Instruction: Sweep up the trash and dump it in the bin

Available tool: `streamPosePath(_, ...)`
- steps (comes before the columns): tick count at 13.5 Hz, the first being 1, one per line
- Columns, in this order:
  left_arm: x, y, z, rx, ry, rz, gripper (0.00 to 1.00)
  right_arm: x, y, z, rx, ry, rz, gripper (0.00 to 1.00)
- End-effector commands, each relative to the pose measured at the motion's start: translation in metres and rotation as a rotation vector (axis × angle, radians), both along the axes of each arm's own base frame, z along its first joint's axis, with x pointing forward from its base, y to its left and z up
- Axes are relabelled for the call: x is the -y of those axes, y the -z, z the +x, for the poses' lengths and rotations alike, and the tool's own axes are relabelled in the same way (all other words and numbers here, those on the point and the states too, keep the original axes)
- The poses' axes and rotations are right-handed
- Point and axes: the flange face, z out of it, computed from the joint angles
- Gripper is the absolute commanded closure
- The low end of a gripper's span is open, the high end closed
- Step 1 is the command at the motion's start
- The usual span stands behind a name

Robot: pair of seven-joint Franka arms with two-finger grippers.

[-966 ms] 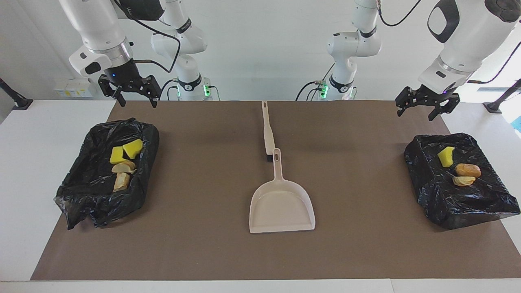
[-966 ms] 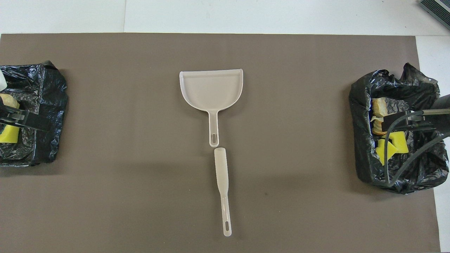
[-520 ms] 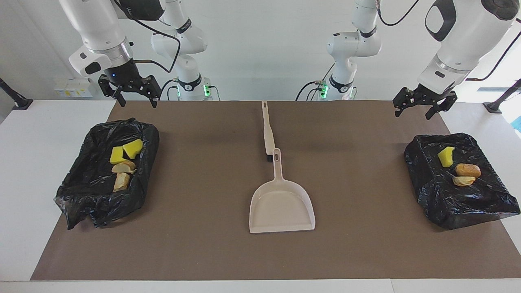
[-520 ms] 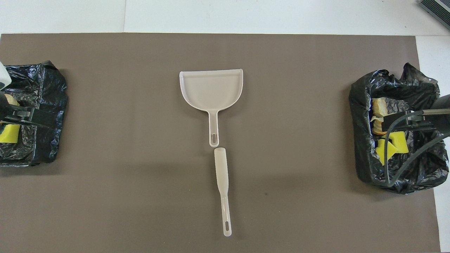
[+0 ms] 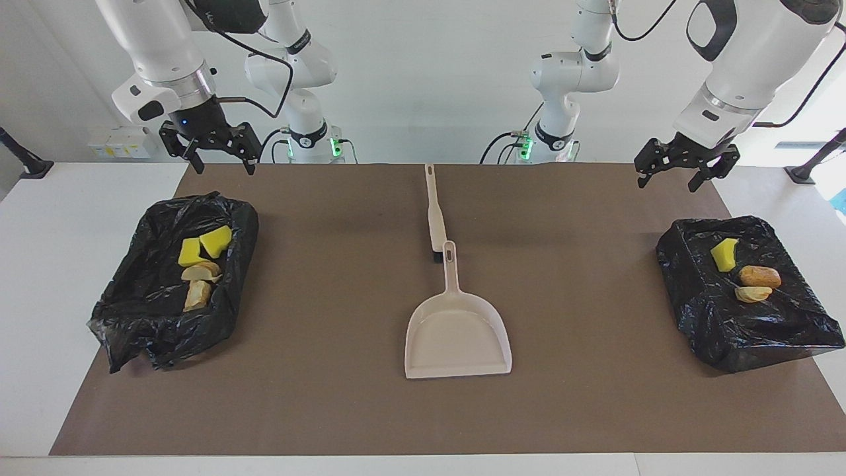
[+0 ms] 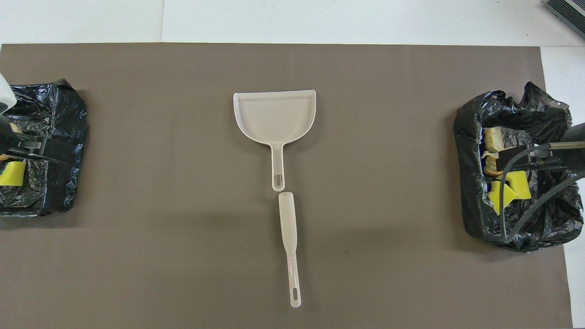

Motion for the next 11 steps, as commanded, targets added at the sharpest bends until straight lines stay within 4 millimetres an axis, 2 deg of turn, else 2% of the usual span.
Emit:
streamPosePath(1, -0.002, -0.003, 0.001, -0.022, -0.016, -0.01, 0.0, 0.003, 0.0, -0.005, 0.002, 0.005, 0.017, 0.0)
streamPosePath(4, -0.002, -0.01, -0.006, -0.062, -0.016, -0.006, 0.0, 0.002, 0.0, -0.005, 0.002, 0.004, 0.017, 0.0)
streamPosePath(11, -0.003, -0.013, -0.006, -0.044, -0.014, -0.009, 0.0, 0.002, 0.0, -0.005, 0.002, 0.004, 0.017, 0.0)
